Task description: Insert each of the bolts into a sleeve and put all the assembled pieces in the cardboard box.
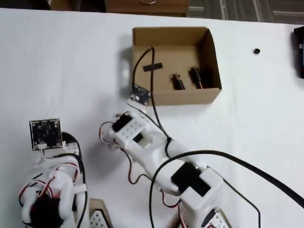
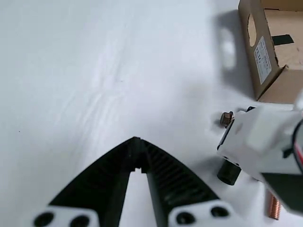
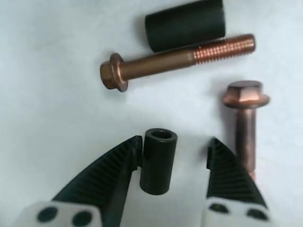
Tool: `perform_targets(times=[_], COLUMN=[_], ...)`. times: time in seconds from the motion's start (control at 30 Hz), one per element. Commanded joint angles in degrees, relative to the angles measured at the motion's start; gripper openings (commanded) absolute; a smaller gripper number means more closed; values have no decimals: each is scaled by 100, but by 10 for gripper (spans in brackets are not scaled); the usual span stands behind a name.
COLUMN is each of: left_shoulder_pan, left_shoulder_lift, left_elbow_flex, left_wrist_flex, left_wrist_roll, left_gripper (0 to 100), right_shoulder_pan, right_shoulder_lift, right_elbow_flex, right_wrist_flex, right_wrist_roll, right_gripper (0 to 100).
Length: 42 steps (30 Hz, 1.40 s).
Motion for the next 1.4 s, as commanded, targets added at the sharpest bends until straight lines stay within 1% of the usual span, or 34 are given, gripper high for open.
perform_targets(times=[0.0,0.27,0.37,0.47,0.63,0.77,0.97,1.2,1.37], left_shoulder_pan=[9,9,9,9,9,9,9,9,9], left_shoulder_lift=[-9,-9,-9,-9,-9,-9,-9,-9,-9], left_elbow_flex=[-233,-242,-242,-242,-242,-242,-242,-251,-251], left_wrist_flex=[0,0,9,26,26,26,18,18,9], left_wrist_roll=[-9,-9,-9,-9,-9,-9,-9,-9,-9], left_gripper=[23,23,23,23,23,23,23,23,23], right_shoulder_pan=[-409,-435,-523,-655,-875,-1147,-1182,-1051,-1051], right_shoulder_lift=[154,778,1086,1332,1560,1604,1745,1921,1930], right_elbow_flex=[-387,-1275,-1705,-2101,-2514,-2778,-2760,-2910,-2910], right_wrist_flex=[101,866,1305,1534,1613,1895,1912,1991,1982], right_wrist_roll=[70,158,167,167,167,132,132,132,132], right_gripper=[170,170,170,170,170,167,165,57,54])
